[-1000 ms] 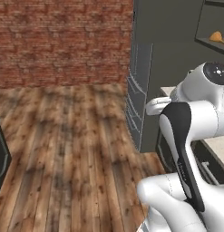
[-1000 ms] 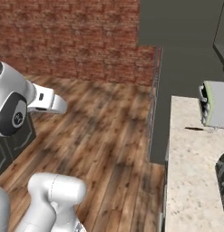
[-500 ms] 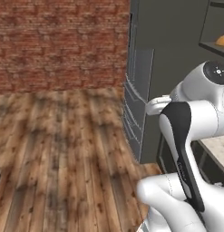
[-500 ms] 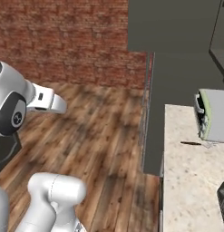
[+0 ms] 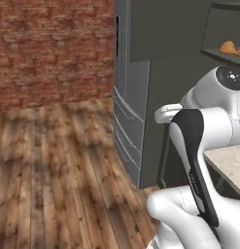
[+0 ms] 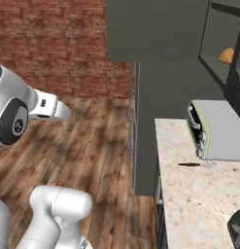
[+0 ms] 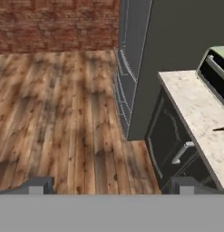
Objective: Organize the utensils by type. Pick up the wooden spoons from the counter and place them in the open cabinet. Then pick up the metallic utensils from the counter and place them in the open drawer.
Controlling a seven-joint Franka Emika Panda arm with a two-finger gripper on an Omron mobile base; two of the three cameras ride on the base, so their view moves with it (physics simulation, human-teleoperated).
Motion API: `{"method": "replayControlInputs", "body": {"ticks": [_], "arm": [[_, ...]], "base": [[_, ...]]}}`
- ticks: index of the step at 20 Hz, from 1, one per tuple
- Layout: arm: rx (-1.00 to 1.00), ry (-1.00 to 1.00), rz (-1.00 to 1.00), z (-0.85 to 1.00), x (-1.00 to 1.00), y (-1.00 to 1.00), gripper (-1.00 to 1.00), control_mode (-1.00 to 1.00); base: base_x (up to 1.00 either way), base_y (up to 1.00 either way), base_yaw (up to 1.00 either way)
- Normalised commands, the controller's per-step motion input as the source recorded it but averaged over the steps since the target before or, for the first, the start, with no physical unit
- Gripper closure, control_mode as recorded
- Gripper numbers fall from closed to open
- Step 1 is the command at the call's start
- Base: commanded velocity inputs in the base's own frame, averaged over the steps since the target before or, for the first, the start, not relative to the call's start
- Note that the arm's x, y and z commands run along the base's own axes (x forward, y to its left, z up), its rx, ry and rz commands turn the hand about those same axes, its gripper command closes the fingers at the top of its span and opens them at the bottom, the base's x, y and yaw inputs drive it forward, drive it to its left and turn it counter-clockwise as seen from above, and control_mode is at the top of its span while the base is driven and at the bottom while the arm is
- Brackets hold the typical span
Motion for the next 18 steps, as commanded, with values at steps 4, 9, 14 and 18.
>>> {"method": "replayControlInputs", "body": {"ticks": [4,9,14,18], "arm": [[0.0,0.0,0.0,0.0,0.0,0.0,-1.0,1.0],[0.0,0.0,0.0,0.0,0.0,0.0,-1.0,1.0],[0.0,0.0,0.0,0.0,0.0,0.0,-1.0,1.0],[0.0,0.0,0.0,0.0,0.0,0.0,-1.0,1.0]], "base": [[0.06,0.02,-0.61],[0.0,0.0,-0.72],[0.0,0.0,-0.77],[0.0,0.0,-0.71]]}}
